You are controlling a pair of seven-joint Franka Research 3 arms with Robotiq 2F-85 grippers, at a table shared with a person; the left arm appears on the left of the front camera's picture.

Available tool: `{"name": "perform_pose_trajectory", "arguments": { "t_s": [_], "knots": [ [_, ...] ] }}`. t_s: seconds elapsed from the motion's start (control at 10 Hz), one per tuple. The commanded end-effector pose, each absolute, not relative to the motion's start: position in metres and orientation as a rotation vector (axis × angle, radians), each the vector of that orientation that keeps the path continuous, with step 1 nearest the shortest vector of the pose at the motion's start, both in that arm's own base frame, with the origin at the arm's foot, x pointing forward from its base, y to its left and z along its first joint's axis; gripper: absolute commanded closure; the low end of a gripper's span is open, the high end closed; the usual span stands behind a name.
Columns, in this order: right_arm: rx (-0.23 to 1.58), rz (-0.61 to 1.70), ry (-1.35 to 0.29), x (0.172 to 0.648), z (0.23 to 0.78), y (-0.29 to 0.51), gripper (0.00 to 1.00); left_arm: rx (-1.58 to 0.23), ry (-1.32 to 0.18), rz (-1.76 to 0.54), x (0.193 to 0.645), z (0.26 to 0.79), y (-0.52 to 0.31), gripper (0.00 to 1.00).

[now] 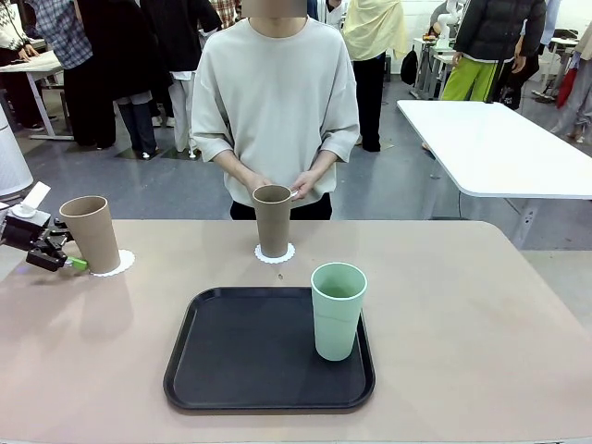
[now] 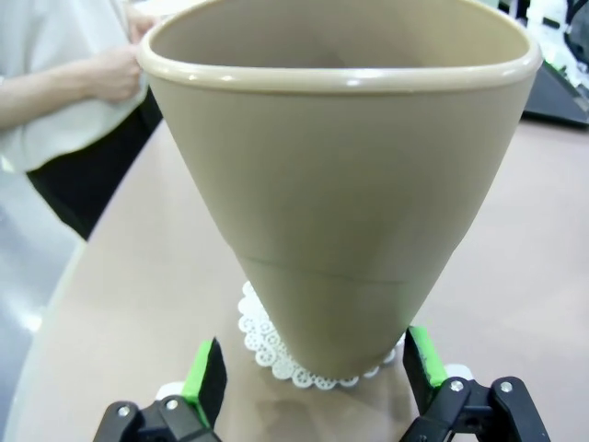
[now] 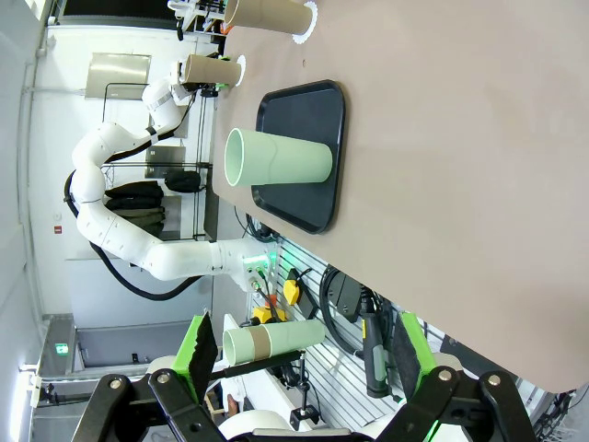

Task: Place coasters on the table and set cups on them.
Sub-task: Take one Reusable plastic cup from the Flat Tray and place it on a coaster set by the human.

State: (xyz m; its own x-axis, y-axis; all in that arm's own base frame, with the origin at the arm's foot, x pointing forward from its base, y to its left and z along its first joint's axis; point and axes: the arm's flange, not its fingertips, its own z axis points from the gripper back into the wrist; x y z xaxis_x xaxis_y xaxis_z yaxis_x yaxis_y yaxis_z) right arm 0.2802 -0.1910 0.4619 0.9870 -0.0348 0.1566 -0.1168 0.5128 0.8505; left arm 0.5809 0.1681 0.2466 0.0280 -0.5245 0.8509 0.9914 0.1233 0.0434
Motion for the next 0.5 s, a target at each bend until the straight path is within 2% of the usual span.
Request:
{"name": "perform_pose_trajectory", "arguments": {
  "t_s": [0.0, 0.4],
  "knots": [
    [1.036, 0.052, -0.163, 0.281, 0.462, -0.191, 0.0, -0.645, -0.834, -1.365, 0.575, 0.256, 0.165, 0.0],
    [1.036, 0.052, -0.163, 0.281, 0.462, -0.191, 0.0, -0.522, -0.781, -1.372, 0.569, 0.288, 0.181, 0.0]
  ]
}}
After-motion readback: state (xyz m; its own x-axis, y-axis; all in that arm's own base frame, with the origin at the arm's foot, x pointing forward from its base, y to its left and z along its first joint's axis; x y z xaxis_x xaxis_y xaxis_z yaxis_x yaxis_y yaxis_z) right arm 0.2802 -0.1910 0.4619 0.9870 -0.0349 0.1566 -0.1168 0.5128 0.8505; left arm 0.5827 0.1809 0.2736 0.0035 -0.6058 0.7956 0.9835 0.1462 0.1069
